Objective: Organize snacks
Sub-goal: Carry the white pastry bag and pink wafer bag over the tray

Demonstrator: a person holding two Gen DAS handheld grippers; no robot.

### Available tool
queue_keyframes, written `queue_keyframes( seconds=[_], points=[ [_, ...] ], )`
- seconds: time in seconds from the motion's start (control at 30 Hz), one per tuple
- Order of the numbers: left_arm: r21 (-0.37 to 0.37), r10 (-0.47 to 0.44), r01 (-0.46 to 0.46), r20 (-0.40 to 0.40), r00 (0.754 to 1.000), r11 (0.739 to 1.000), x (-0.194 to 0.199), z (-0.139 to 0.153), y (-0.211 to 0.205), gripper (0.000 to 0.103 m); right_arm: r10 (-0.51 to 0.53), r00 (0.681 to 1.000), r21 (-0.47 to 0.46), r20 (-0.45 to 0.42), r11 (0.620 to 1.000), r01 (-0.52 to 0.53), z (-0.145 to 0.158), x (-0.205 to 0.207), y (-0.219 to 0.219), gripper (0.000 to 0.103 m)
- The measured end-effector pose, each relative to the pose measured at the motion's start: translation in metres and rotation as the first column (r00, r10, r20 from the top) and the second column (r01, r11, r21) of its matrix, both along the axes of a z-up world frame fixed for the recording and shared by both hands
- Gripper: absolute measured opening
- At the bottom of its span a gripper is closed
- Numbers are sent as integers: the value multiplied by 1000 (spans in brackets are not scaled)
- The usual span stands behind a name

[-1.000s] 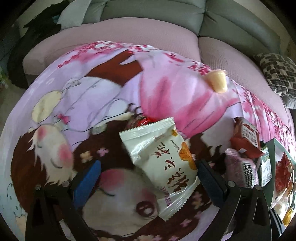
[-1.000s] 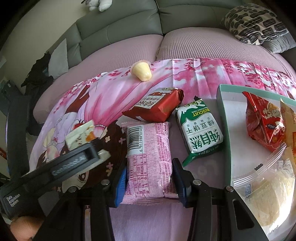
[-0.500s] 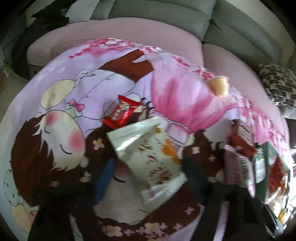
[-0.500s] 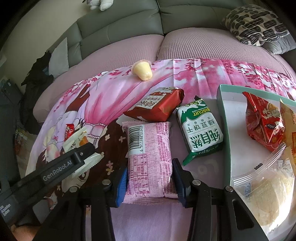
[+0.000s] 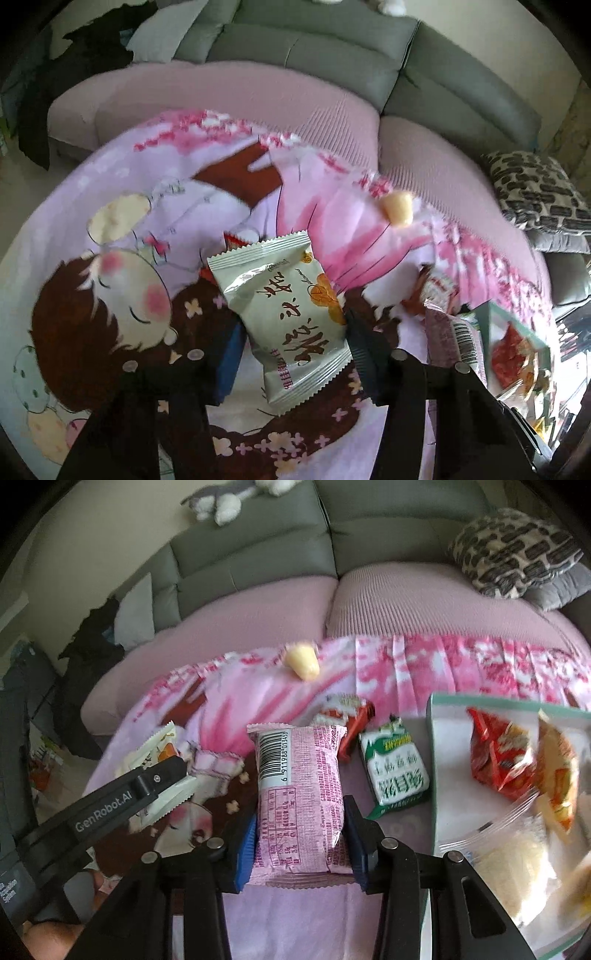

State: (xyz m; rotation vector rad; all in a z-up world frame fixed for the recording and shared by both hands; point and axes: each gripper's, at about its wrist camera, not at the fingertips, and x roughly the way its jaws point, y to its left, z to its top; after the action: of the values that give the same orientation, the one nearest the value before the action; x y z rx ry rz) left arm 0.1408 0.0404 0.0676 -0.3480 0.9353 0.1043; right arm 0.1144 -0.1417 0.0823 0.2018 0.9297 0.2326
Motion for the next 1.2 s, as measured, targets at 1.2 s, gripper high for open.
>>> queue_keyframes(
  seconds=[1.2],
  points=[
    [99,-298,287,129,946,953,-19,60,-129,56,-496,868,-14,-40,868,496,25,-37,-187,44]
  ],
)
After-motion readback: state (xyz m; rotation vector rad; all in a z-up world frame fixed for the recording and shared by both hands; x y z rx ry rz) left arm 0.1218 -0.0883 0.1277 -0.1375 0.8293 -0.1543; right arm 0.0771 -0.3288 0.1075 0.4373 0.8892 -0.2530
